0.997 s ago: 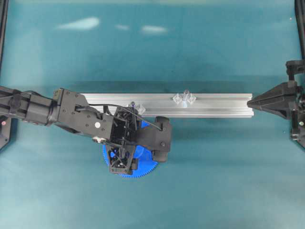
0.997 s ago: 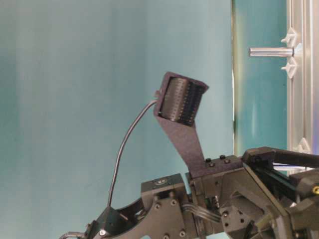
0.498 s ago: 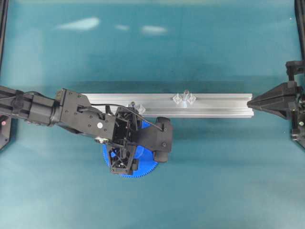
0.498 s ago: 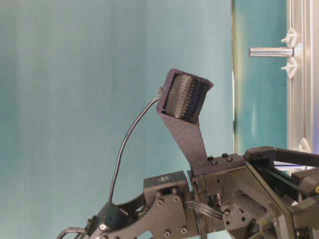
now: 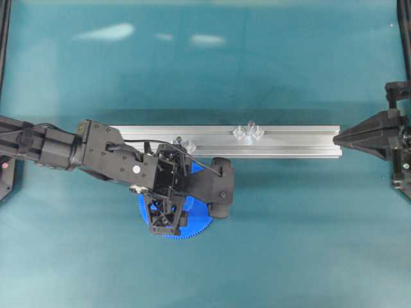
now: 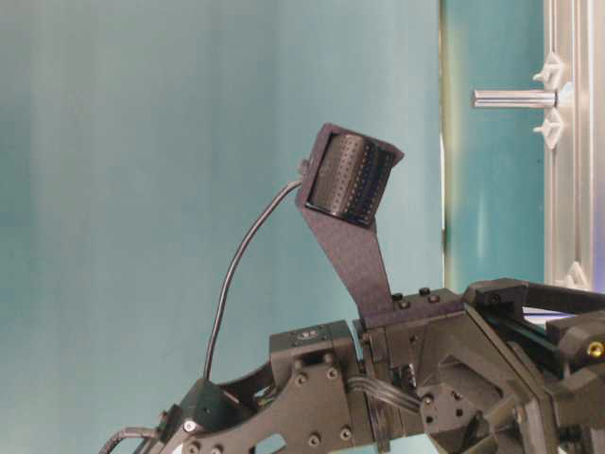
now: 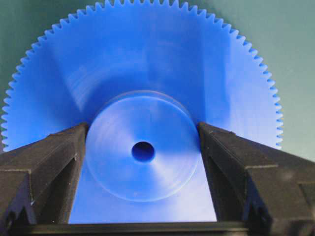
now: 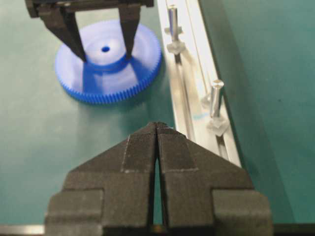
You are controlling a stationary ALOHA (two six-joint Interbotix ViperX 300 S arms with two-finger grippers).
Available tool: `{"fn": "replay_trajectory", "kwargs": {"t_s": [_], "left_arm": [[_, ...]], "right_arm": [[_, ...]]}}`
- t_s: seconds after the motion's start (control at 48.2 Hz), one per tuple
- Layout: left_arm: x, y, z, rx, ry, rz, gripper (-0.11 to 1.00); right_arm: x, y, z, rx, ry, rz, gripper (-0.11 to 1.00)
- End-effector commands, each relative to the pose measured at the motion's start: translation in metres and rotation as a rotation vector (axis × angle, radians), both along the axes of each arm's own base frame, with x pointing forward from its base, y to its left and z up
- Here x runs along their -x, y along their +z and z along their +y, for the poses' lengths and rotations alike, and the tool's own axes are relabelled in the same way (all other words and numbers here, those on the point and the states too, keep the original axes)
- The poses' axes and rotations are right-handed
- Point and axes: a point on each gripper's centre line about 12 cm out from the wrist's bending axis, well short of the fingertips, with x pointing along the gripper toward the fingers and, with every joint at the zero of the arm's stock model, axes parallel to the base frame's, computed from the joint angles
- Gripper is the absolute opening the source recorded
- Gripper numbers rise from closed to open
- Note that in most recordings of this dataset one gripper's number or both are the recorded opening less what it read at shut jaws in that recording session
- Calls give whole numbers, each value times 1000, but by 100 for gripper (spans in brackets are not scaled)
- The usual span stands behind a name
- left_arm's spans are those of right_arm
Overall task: Insert the large gear onto the shaft.
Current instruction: 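Lift the blue gear off the table with the left gripper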
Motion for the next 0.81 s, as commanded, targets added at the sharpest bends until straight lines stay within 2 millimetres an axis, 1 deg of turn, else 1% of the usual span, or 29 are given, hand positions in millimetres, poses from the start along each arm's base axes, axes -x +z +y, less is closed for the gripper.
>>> {"fn": "replay_trajectory", "kwargs": {"t_s": [0.0,0.208,0.332,0.561,0.789], "left_arm": [[-7,12,-1,5,1,-38,76],[-15,23,-3,5,-10,-63,76],[-14,19,-2,3,-8,-51,76],[-12,18,-2,2,-8,-41,76],[-11,23,-3,0,-9,-25,76]], "right_arm": [[-2,4,0,-15,-6,-13,3],[0,3,0,-41,-16,-14,3],[0,4,0,-41,-16,-17,3],[0,4,0,-41,-15,-20,3],[1,5,0,-41,-17,-23,3]]}}
